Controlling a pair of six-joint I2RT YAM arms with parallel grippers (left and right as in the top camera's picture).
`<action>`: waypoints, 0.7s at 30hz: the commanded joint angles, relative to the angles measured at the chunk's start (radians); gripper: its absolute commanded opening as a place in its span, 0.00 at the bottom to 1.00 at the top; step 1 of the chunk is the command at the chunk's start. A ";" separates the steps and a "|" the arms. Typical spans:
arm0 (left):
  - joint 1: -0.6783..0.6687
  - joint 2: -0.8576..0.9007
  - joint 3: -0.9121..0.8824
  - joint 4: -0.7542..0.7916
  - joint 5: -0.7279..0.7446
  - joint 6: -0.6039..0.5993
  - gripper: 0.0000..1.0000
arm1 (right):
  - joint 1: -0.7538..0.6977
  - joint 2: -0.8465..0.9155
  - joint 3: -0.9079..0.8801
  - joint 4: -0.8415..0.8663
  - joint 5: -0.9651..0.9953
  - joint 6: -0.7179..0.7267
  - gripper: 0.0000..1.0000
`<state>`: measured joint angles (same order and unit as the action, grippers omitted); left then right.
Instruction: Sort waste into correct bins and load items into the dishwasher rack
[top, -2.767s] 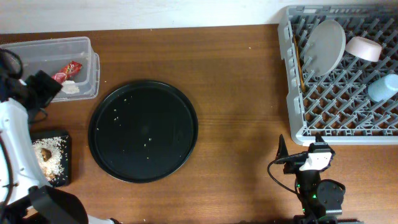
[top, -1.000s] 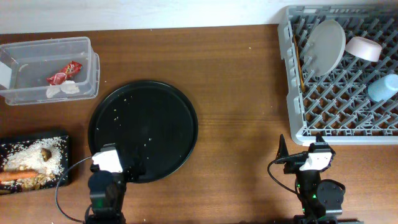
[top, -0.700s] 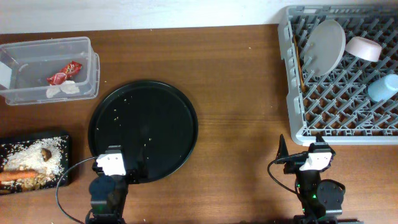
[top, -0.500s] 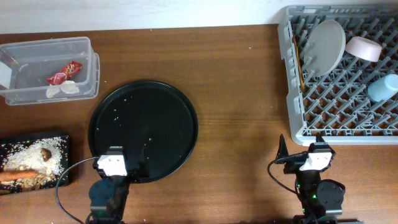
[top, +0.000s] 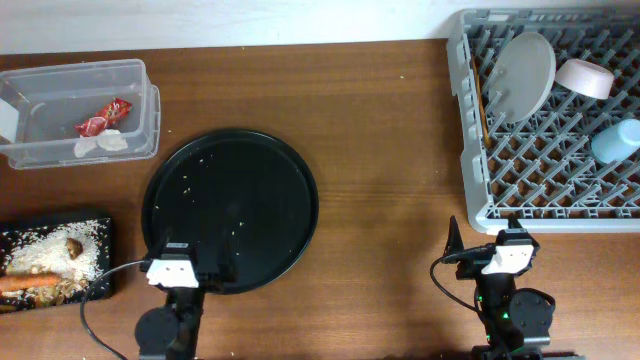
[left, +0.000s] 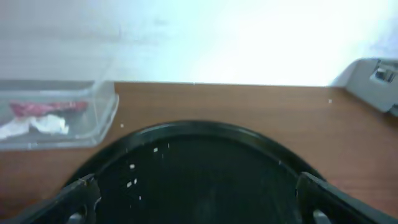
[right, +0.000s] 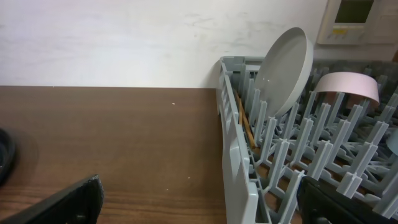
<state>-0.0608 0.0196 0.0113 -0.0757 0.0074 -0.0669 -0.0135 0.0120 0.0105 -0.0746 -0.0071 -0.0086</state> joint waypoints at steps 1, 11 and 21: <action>-0.002 -0.015 -0.003 -0.008 -0.015 0.020 0.99 | -0.006 -0.008 -0.005 -0.006 0.009 -0.003 0.98; 0.020 -0.015 -0.003 -0.008 -0.011 0.203 0.99 | -0.006 -0.008 -0.005 -0.006 0.009 -0.003 0.98; 0.063 -0.015 -0.003 -0.008 -0.011 0.147 0.99 | -0.006 -0.008 -0.005 -0.006 0.009 -0.003 0.98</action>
<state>-0.0032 0.0147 0.0113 -0.0765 -0.0006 0.1120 -0.0135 0.0120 0.0105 -0.0746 -0.0071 -0.0078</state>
